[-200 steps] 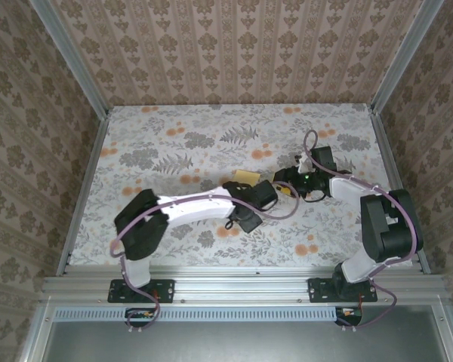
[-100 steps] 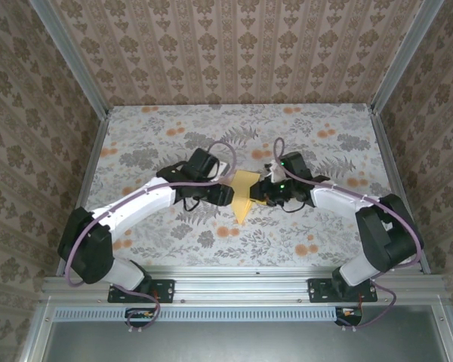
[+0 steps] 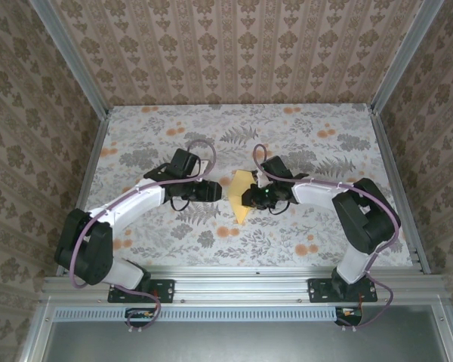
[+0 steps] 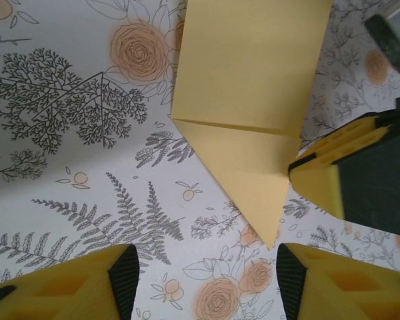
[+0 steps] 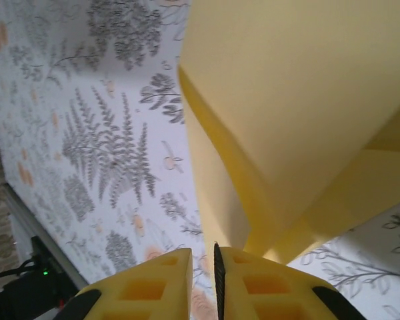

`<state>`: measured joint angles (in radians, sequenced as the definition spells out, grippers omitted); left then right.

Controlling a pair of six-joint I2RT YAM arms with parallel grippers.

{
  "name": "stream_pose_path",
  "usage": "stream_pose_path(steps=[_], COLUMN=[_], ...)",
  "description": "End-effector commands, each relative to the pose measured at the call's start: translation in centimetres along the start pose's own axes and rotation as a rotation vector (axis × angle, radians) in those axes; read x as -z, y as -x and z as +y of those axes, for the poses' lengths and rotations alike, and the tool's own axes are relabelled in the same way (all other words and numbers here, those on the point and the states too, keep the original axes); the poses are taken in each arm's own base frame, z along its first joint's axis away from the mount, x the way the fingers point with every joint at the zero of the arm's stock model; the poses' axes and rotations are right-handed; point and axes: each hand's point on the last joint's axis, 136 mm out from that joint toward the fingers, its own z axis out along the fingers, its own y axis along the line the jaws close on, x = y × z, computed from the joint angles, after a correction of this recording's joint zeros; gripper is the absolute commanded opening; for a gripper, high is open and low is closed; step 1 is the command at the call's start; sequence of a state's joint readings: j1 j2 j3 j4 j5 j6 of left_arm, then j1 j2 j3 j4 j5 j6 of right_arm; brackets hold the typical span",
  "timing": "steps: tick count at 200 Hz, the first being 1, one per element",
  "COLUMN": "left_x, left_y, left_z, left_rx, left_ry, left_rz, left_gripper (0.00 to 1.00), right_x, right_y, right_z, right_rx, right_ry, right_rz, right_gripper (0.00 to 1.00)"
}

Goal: Fold a paper plane with a square sheet of paper (pick it up from the middle)
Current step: Fold the wing for the fifth time at the center of the table.

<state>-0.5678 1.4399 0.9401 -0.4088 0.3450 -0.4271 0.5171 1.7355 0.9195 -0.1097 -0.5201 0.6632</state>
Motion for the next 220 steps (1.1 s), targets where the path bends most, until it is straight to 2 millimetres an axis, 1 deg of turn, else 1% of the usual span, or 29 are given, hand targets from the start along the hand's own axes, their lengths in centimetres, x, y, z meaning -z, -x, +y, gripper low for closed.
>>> stream_pose_path(steps=[1, 39, 71, 118, 155, 180, 201, 220], left_x=[-0.1, -0.5, -1.3, -2.6, -4.2, -5.5, -6.5, -7.5], left_y=[0.2, 0.1, -0.2, -0.1, -0.1, 0.0, -0.1, 0.1], left_z=[-0.5, -0.4, -0.3, -1.1, -1.4, -2.1, -1.5, -1.7], left_rx=[0.019, 0.025, 0.047, 0.092, 0.138, 0.16, 0.198, 0.236], left_ry=[-0.044, -0.045, -0.057, -0.11, -0.123, -0.129, -0.081, -0.082], left_rz=[-0.005, 0.01, 0.029, 0.023, 0.018, 0.012, 0.006, -0.012], left_gripper=[0.59, 0.59, 0.59, 0.59, 0.58, 0.58, 0.57, 0.56], right_x=[-0.4, -0.7, -1.0, -1.6, -1.8, -1.9, -1.8, -1.9], right_y=[0.1, -0.1, -0.3, -0.8, -1.2, -1.7, -1.8, -1.9], right_z=[-1.6, -2.9, -4.0, -4.8, -5.3, -5.5, -5.5, -5.5], right_rx=[0.016, 0.003, -0.008, -0.006, -0.01, -0.018, -0.018, -0.018], right_ry=[-0.075, -0.094, -0.117, -0.127, -0.12, -0.107, -0.099, -0.091], right_rz=[0.004, 0.014, 0.024, 0.05, 0.065, 0.069, 0.073, 0.077], right_gripper=[0.19, 0.17, 0.15, 0.13, 0.12, 0.1, 0.1, 0.09])
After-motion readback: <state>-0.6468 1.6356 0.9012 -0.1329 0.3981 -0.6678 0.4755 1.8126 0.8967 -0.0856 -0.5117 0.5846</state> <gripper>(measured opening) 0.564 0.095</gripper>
